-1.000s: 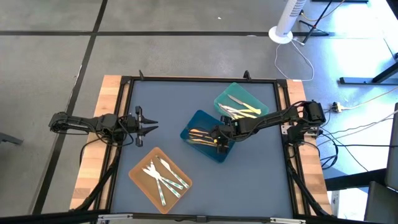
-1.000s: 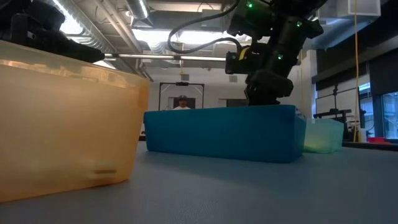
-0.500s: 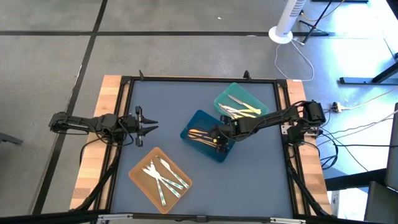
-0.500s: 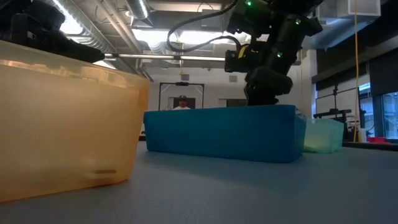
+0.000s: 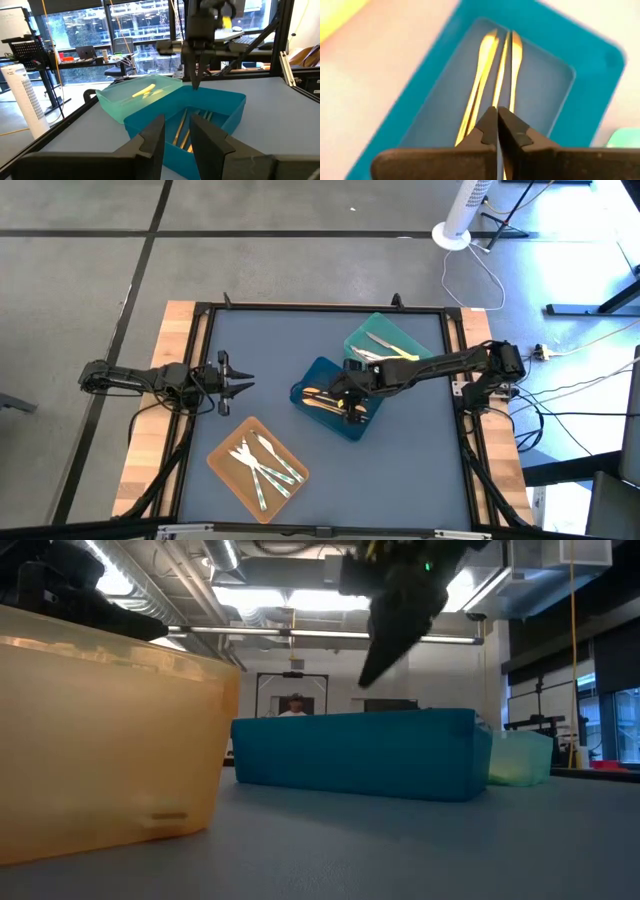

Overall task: Sort silverware by color (type)
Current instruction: Return to Home Position

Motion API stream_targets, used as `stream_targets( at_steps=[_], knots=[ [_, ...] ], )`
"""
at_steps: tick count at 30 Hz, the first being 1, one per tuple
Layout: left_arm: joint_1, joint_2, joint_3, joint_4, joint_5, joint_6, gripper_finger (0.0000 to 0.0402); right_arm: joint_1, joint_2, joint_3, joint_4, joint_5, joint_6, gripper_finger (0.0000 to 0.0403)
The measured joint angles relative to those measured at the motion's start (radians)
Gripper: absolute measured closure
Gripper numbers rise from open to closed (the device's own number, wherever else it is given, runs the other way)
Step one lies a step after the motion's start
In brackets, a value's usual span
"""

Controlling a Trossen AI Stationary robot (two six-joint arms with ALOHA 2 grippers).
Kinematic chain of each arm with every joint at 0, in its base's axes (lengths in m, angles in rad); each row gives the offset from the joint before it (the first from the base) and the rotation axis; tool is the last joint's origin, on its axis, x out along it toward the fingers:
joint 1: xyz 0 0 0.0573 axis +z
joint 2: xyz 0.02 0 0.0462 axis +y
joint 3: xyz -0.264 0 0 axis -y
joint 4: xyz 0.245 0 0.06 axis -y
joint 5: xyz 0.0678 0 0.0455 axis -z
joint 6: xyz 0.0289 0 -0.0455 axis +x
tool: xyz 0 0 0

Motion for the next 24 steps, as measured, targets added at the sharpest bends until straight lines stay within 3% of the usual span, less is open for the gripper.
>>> stream_targets(
  at_steps=[6, 18, 24],
  knots=[
    [0.0, 0.0, 0.0, 0.0, 0.0, 0.0, 0.0318, 0.0, -0.079, 0.046, -0.019, -0.033, -0.053, 0.0402],
    [0.0, 0.0, 0.0, 0.0, 0.0, 0.0, 0.0318, 0.0, -0.376, 0.045, -0.139, -0.034, -0.107, 0.0403],
    [0.0, 0.0, 0.0, 0.0, 0.0, 0.0, 0.0318, -0.001, -0.537, -0.029, -0.117, -0.091, -0.172, 0.0403]
  ],
)
